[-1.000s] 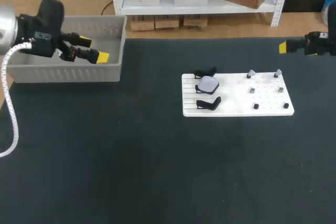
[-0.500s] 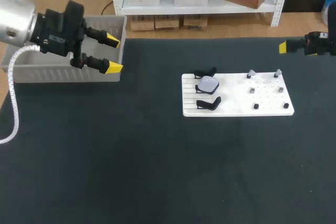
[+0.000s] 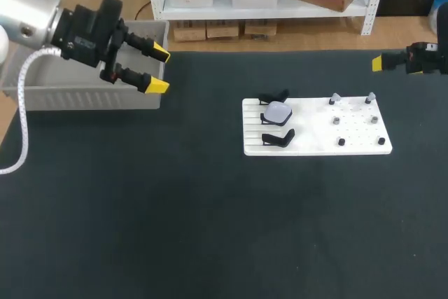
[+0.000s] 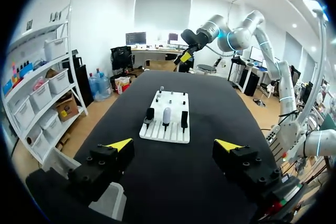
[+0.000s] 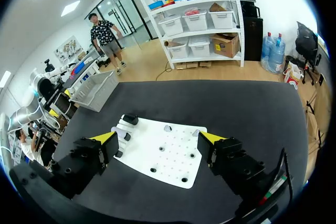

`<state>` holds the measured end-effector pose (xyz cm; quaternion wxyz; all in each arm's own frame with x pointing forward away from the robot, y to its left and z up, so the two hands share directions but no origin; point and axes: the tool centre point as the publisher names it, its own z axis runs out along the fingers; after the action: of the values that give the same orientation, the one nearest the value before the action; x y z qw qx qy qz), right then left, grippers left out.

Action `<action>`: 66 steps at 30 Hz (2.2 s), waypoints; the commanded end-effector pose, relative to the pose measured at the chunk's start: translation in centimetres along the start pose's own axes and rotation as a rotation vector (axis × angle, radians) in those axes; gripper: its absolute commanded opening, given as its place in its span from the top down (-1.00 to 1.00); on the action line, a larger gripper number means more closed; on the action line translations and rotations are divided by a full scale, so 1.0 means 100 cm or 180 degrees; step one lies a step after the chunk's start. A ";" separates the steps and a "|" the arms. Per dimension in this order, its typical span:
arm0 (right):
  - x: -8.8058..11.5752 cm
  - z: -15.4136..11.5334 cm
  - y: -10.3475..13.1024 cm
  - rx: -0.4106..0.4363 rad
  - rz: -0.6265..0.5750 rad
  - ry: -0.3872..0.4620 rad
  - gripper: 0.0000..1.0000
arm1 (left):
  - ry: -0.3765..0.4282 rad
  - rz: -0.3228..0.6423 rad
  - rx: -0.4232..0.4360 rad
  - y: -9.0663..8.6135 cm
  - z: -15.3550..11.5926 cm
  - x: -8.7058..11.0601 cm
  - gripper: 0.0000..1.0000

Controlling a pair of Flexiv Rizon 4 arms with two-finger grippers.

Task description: Pick up each earbud case from the left stands, insert the matching earbuds, close the lid, and place the case in the box.

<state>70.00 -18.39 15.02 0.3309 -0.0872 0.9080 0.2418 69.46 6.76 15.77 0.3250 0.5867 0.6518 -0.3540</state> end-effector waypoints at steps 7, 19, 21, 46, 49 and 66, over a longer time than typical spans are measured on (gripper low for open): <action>0.000 0.000 -0.001 -0.0014 -0.0002 0.0002 -1.00 | -0.0036 0.0249 -0.0108 0.009 0.006 0.009 -1.00; 0.000 0.000 -0.001 -0.0014 -0.0002 0.0002 -1.00 | -0.0230 0.0504 0.0305 0.023 0.060 0.004 -1.00; 0.000 0.000 -0.001 -0.0014 -0.0002 0.0002 -1.00 | -0.0216 0.0487 0.0361 0.025 0.069 0.004 -1.00; 0.000 0.000 -0.001 -0.0014 -0.0002 0.0002 -1.00 | -0.0300 0.0382 0.0675 0.001 0.151 0.008 -0.95; 0.000 0.000 -0.001 -0.0014 -0.0002 0.0002 -1.00 | -0.0301 0.0353 0.0686 -0.004 0.157 0.012 -0.48; 0.000 0.000 -0.001 -0.0014 -0.0002 0.0002 -1.00 | -0.0242 0.0318 0.0731 -0.005 0.188 0.016 -0.87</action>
<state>70.00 -18.39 15.02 0.3309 -0.0872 0.9080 0.2418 68.35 -7.72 4.74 0.3008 0.6364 0.5653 -0.4300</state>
